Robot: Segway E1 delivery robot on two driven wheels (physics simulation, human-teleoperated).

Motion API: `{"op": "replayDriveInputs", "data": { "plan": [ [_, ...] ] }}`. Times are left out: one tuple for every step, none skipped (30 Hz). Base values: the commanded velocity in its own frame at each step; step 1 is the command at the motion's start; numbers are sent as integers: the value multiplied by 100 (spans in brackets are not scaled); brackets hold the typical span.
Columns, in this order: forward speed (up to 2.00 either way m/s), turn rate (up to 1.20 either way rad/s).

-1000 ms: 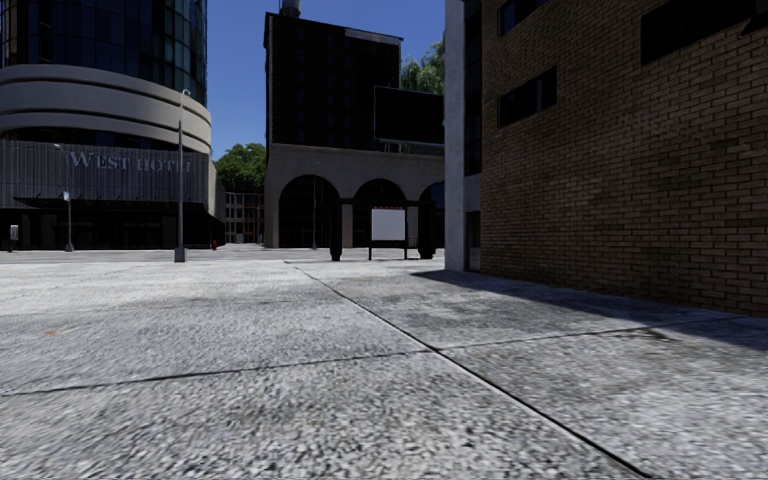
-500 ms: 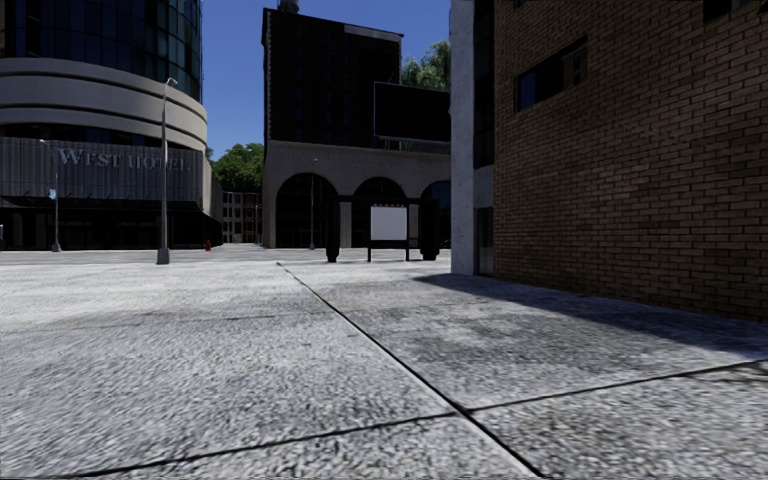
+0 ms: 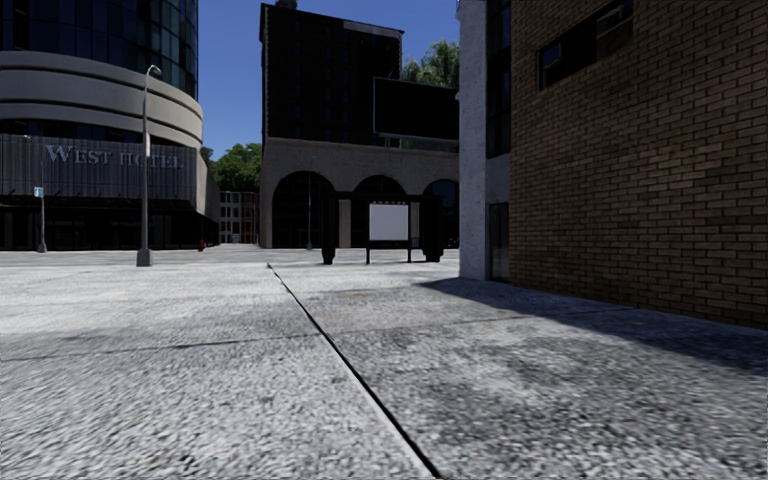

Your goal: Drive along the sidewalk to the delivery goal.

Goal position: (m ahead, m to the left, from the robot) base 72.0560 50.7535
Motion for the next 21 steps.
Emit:
{"op": "replayDriveInputs", "data": {
  "plan": [
    [199, 0],
    [199, 0],
    [199, 0],
    [199, 0],
    [199, 0],
    [199, 9],
    [199, 19],
    [199, 25],
    [199, 25],
    [199, 27],
    [199, 27],
    [199, 27],
    [199, 27],
    [199, 28],
    [199, 34],
    [199, 39],
    [199, 39],
    [199, 40],
    [199, 46],
    [199, 56],
    [199, 56]
  ]
}}
